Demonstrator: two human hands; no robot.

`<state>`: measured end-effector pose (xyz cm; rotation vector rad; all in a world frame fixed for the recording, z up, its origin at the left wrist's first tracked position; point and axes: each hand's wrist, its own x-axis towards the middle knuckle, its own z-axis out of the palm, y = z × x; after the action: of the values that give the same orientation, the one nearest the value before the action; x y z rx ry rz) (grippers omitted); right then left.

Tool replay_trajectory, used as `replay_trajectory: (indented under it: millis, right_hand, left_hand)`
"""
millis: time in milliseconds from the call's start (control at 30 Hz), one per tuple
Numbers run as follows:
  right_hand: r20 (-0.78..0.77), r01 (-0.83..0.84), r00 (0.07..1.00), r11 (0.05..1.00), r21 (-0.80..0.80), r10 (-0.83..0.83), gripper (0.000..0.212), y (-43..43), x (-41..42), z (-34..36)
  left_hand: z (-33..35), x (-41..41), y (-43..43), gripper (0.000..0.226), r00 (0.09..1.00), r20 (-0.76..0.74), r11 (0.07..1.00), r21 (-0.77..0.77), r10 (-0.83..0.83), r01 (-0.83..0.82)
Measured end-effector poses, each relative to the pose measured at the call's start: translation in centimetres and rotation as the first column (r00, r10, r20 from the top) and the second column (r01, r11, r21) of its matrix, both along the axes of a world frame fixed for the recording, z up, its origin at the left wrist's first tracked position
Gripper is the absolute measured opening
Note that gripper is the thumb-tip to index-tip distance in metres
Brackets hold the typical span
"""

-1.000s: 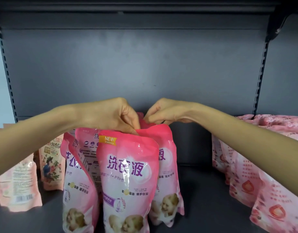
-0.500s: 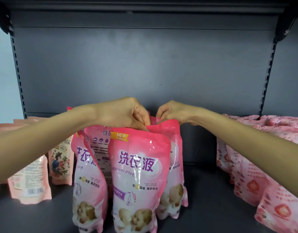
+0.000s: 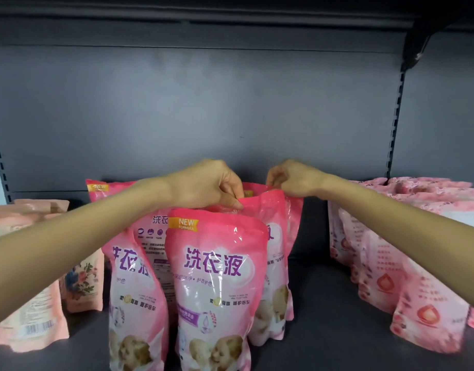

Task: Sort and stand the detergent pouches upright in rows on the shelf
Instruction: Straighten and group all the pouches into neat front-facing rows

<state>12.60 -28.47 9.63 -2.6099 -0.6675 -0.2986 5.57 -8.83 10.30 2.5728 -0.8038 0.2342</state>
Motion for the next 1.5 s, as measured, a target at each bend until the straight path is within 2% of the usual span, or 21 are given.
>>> replay_trajectory:
  millis: [200, 300, 400, 533, 733, 967, 1067, 1300, 1500]
  right_hand:
    - [-0.01, -0.006, 1.0, 0.984, -0.176, 0.005, 0.01, -1.7, 1.0, 1.4]
    - [-0.013, -0.014, 1.0, 0.976, -0.218, 0.011, 0.01, -3.2, 1.7, 1.9]
    - [-0.019, -0.019, 1.0, 0.955, -0.295, 0.014, 0.011, -4.4, 3.0, 2.4]
    - [-0.105, -0.048, 0.994, 0.921, -0.386, 0.008, 0.025, -5.9, 5.3, 3.0]
    - [-0.247, -0.21, 0.962, 0.889, -0.407, 0.114, 0.018, -6.8, 6.5, 3.5]
    - [-0.203, -0.279, 0.955, 0.892, -0.355, 0.217, 0.024, -7.1, 8.6, 3.2]
    - [-0.174, -0.26, 0.962, 0.896, -0.359, 0.209, 0.026, -7.5, 9.5, 3.2]
    - [-0.058, -0.171, 0.985, 0.9, -0.402, 0.161, 0.03, -7.5, 11.0, 2.8]
    - [0.002, -0.103, 0.993, 0.888, -0.449, 0.116, 0.034, -7.9, 11.9, 2.9]
  left_hand:
    - [0.3, 1.0, -1.2, 0.008, 0.999, 0.029, 0.99, 0.136, 0.033, -0.036]
    - [0.8, 1.5, -1.6, 0.005, 0.999, -0.007, 0.987, 0.152, 0.051, -0.05]
    - [1.1, 2.3, -1.9, 0.003, 0.998, 0.026, 0.982, 0.179, 0.053, -0.057]
    - [1.7, 3.3, -3.2, 0.006, 0.997, 0.024, 0.968, 0.239, 0.072, -0.076]
    - [2.6, 4.3, -4.8, 0.007, 0.989, 0.017, 0.931, 0.335, 0.145, -0.142]
    - [3.4, 7.1, -5.2, 0.01, 0.973, 0.023, 0.881, 0.42, 0.228, -0.217]
    - [3.9, 8.7, -5.5, 0.019, 0.974, 0.005, 0.878, 0.432, 0.228, -0.208]
    - [4.0, 12.2, -5.9, 0.024, 0.969, -0.022, 0.886, 0.409, 0.247, -0.217]
    - [3.3, 14.7, -6.2, 0.02, 0.967, -0.002, 0.891, 0.389, 0.255, -0.234]
